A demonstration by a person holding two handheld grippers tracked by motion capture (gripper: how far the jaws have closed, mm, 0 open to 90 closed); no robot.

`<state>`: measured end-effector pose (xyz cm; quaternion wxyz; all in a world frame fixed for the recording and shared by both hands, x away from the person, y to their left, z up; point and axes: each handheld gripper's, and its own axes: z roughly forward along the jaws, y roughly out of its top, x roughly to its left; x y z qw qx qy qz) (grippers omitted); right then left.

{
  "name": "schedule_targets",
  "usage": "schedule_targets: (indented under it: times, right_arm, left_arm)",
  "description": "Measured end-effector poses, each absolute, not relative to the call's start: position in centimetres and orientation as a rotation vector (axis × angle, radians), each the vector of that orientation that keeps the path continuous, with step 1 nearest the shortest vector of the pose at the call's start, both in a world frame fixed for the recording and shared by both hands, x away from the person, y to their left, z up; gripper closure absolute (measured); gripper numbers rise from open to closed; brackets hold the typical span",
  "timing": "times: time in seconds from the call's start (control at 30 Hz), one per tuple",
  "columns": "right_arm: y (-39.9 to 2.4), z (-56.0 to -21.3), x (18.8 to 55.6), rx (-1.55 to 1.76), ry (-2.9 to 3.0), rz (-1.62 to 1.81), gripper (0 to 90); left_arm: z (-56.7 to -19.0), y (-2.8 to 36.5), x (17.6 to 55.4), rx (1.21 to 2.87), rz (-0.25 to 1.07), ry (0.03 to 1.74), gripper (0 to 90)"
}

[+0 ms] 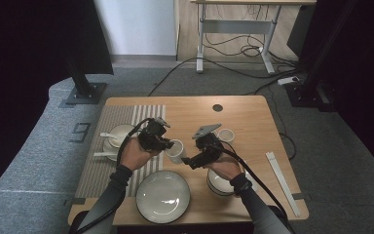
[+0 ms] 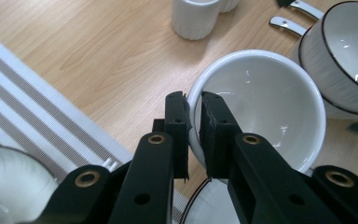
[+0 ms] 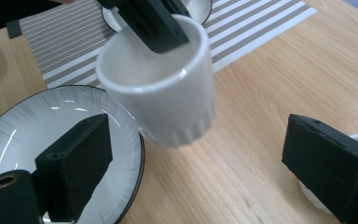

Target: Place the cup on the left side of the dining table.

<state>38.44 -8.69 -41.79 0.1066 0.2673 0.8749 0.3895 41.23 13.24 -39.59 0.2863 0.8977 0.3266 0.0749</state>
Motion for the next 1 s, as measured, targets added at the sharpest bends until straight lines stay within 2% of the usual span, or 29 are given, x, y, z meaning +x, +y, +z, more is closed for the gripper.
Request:
schedule_targets:
  times: [1.0]
  right_arm:
    - [-14.3,-41.2,37.6,0.891,2.38,1.213,8.4]
  left_arm:
    - [-40.8,20.7,40.8,2.381,0.231,1.058,82.7]
